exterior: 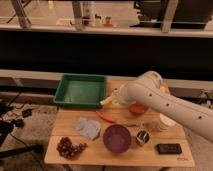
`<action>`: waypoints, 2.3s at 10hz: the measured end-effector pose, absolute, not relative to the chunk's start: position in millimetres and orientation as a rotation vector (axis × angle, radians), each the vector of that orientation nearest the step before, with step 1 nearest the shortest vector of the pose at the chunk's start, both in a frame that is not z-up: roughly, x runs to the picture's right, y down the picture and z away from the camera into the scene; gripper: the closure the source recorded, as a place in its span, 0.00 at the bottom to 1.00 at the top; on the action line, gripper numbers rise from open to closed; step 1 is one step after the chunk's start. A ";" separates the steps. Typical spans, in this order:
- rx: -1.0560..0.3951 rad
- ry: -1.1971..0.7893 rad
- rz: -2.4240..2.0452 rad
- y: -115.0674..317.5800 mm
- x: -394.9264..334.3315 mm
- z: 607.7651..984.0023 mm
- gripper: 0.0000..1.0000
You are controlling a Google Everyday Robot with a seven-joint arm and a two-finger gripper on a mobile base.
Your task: Place banana in paper cup
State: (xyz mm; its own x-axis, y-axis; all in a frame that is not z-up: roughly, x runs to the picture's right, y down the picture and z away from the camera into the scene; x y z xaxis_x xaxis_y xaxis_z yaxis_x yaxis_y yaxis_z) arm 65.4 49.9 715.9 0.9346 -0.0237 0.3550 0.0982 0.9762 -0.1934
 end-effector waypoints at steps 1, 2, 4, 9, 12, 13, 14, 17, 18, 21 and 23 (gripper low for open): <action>-0.207 -0.319 -0.029 52.1 88.5 715.9 1.00; -0.202 -0.274 0.003 54.7 111.8 714.9 1.00; -0.194 -0.203 0.048 58.7 140.8 711.1 1.00; -0.174 -0.072 0.142 65.2 189.5 701.7 1.00; -0.159 -0.019 0.210 70.6 218.4 697.3 1.00; -0.152 -0.008 0.230 72.0 226.3 694.8 1.00; -0.143 0.004 0.254 73.8 235.0 691.6 1.00; -0.115 0.013 0.324 77.6 252.6 683.7 1.00; -0.109 0.014 0.344 79.1 257.2 682.0 1.00; -0.109 0.007 0.404 85.5 268.5 681.6 1.00; -0.127 0.003 0.429 89.8 274.9 685.9 1.00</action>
